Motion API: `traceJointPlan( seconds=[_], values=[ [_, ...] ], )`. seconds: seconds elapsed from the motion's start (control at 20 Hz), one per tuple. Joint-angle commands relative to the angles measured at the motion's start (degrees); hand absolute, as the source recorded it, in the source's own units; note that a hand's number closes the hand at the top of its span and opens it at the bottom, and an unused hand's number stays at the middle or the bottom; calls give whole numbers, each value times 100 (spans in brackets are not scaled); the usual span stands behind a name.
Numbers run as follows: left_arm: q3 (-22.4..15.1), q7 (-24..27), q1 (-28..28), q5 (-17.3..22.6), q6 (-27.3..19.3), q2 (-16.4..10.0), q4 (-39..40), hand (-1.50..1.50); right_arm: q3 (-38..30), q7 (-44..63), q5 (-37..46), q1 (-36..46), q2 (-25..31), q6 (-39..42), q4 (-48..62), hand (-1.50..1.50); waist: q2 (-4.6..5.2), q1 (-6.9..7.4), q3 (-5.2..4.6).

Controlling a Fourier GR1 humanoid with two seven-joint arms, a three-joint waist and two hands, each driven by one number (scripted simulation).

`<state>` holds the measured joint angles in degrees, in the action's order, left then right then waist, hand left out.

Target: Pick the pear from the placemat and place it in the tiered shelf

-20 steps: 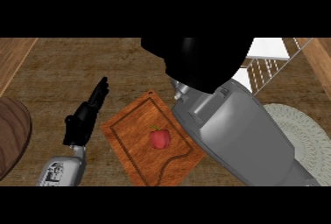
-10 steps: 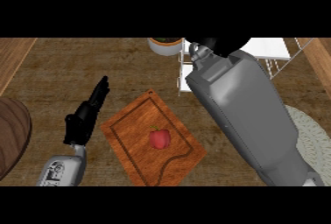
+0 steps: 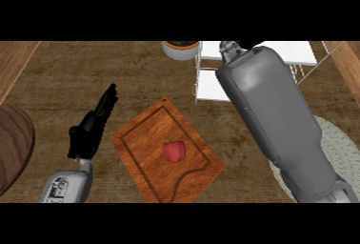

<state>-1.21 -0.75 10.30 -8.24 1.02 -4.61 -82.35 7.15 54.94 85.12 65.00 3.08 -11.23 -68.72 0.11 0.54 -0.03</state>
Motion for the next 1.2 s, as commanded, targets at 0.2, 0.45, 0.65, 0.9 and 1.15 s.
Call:
traceJointPlan(
  seconds=[0.2, 0.45, 0.65, 0.9, 1.15],
  values=[
    [-9, -44, 28, 23, 104, -38, 11, 0, -693, -480, -656, -139, -161, -2016, 198, 150, 18, 39, 4],
    [-168, 56, 77, -129, -131, 252, 92, 0, -1130, -1441, -1371, -191, 182, -2622, 948, 150, 15, 17, 3],
    [60, 181, 158, -68, -46, 69, 356, 0, -1210, -1621, -1506, -104, 176, -2718, 1223, 150, 8, 8, 1],
    [27, -42, -141, -28, 42, -25, -65, 0, -1346, -269, -271, -224, 649, -2033, 1338, -150, -30, -48, -4],
    [83, 70, -59, -20, 55, -30, 30, 0, -1284, 147, -23, -625, 434, -1855, 648, -150, -27, -56, 1]
  ],
)
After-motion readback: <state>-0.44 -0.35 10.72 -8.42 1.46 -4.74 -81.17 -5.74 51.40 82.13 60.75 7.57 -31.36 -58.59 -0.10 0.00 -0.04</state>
